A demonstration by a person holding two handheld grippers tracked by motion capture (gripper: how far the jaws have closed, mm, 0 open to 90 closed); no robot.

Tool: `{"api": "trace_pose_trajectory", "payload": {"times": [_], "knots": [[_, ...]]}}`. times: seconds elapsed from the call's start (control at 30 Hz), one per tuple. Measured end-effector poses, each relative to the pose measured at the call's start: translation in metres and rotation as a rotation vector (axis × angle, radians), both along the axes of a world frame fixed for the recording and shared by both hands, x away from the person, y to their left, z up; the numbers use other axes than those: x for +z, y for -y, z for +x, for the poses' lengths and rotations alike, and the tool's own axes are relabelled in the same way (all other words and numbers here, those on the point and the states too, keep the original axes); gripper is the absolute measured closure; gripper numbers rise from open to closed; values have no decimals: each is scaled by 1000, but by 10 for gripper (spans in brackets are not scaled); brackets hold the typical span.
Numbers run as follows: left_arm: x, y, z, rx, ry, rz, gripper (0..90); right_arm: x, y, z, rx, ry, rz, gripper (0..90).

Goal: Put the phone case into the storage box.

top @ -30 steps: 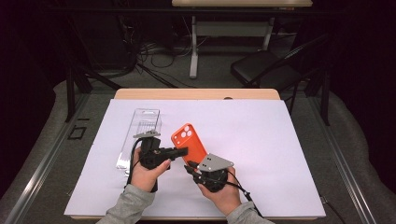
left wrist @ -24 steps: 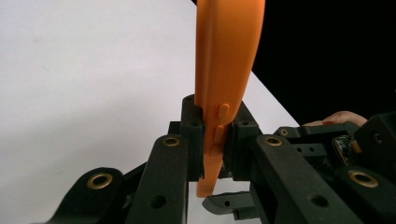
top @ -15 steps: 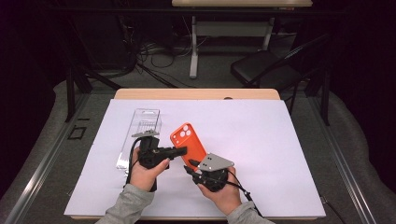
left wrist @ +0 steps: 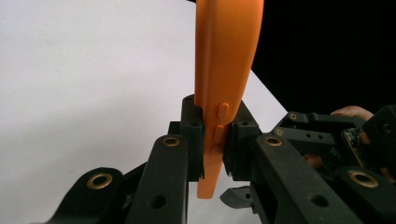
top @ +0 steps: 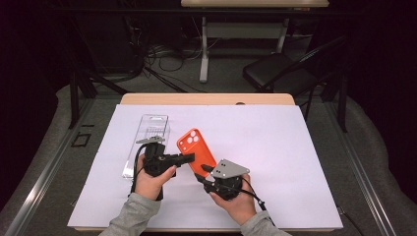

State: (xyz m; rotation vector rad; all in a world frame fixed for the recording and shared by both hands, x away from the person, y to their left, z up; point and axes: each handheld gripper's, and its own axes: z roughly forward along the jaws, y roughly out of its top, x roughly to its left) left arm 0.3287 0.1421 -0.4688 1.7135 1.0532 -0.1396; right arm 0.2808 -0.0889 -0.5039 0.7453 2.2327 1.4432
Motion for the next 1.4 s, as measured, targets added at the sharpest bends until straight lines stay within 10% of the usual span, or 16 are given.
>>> {"api": "trace_pose_trajectory", "payload": {"times": [1.4], "knots": [[13,-16,3,-67,58,56,803,32,40,20,40,-73,48,391]]}}
